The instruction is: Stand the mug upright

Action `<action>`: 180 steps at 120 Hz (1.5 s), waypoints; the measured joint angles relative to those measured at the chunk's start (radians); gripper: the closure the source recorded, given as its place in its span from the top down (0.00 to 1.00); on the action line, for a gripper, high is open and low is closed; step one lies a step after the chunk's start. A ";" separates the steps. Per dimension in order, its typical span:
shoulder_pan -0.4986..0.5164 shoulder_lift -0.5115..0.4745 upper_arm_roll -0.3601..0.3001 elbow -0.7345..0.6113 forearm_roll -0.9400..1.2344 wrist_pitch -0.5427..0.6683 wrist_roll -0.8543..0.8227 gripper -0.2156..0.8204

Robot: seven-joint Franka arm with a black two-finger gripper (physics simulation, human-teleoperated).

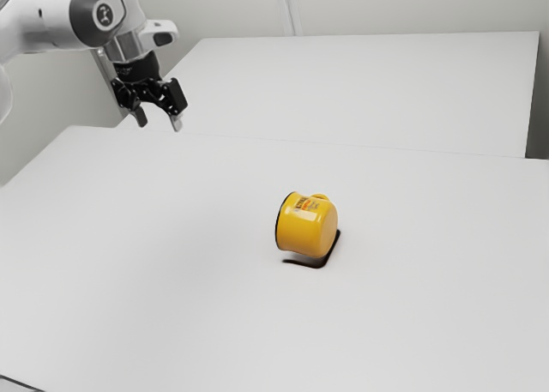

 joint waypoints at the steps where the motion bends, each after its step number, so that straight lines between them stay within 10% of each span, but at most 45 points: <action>1: 0.000 -0.003 0.001 -0.004 0.000 0.004 0.002 0.77; 104: 0.008 0.048 0.063 -0.271 -0.606 0.088 0.114 0.77; 180: 0.114 0.224 -0.043 -0.253 -0.864 0.007 0.208 0.76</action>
